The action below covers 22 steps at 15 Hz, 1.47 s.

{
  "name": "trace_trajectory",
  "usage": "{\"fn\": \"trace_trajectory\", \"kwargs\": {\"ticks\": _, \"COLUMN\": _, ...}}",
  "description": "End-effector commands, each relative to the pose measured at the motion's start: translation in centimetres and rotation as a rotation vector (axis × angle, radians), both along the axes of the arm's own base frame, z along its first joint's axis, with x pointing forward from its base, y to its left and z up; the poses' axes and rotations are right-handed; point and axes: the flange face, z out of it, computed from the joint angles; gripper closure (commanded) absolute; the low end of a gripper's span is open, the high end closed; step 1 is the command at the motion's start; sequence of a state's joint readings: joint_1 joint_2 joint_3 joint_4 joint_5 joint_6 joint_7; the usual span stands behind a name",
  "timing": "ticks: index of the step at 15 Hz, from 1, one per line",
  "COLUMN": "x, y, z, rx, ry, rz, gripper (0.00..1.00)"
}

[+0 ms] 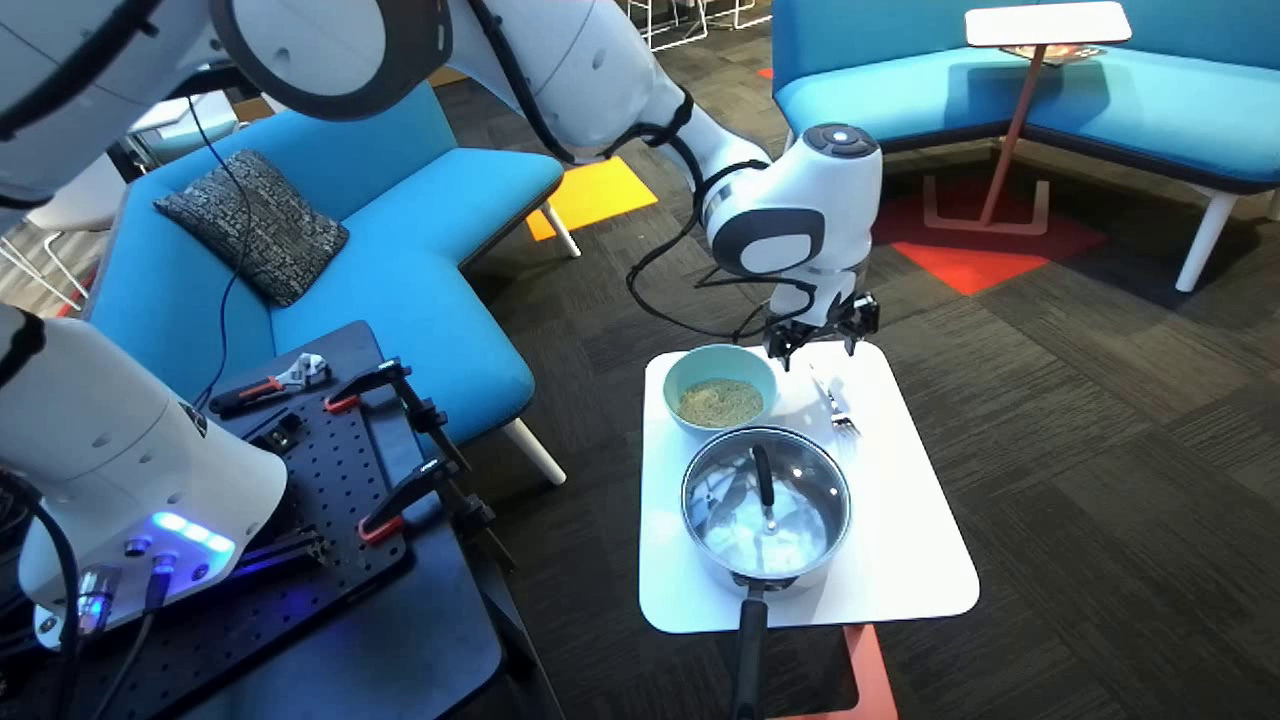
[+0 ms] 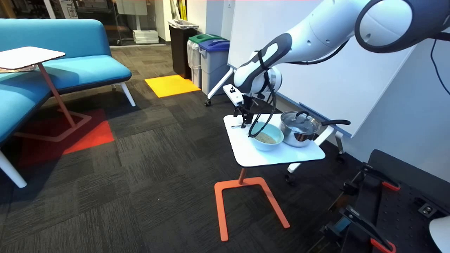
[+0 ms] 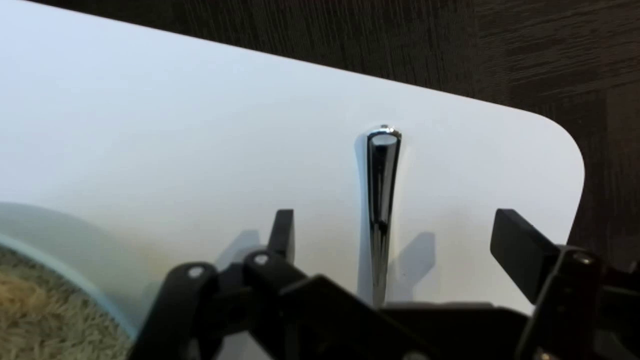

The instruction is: Put the spoon in the blue bowl

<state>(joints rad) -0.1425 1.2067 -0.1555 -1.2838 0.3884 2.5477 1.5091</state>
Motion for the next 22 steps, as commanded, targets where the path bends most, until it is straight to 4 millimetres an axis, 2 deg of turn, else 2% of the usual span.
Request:
{"fn": "trace_trajectory", "kwargs": {"ticks": 1, "x": 0.9, "y": 0.2, "z": -0.3, "rx": -0.028, "ry": -0.004, "rz": -0.028, "gripper": 0.0}}
{"fn": "trace_trajectory", "kwargs": {"ticks": 5, "x": 1.2, "y": 0.5, "z": -0.6, "rx": -0.034, "ry": 0.003, "rz": -0.029, "gripper": 0.01}}
{"fn": "trace_trajectory", "kwargs": {"ticks": 6, "x": 1.2, "y": 0.6, "z": -0.7, "rx": -0.035, "ry": 0.004, "rz": -0.03, "gripper": 0.1}}
{"fn": "trace_trajectory", "kwargs": {"ticks": 7, "x": 1.3, "y": 0.6, "z": -0.8, "rx": -0.035, "ry": 0.004, "rz": -0.027, "gripper": 0.26}}
{"fn": "trace_trajectory", "kwargs": {"ticks": 8, "x": 1.3, "y": 0.7, "z": -0.9, "rx": -0.035, "ry": 0.005, "rz": -0.025, "gripper": 0.28}}
{"fn": "trace_trajectory", "kwargs": {"ticks": 17, "x": 1.5, "y": 0.7, "z": -1.3, "rx": -0.034, "ry": 0.007, "rz": -0.02, "gripper": 0.96}}
{"fn": "trace_trajectory", "kwargs": {"ticks": 18, "x": 1.5, "y": 0.7, "z": -1.3, "rx": -0.034, "ry": 0.008, "rz": -0.019, "gripper": 1.0}}
{"fn": "trace_trajectory", "kwargs": {"ticks": 22, "x": 1.5, "y": 0.5, "z": -0.4, "rx": -0.03, "ry": 0.002, "rz": -0.018, "gripper": 0.96}}
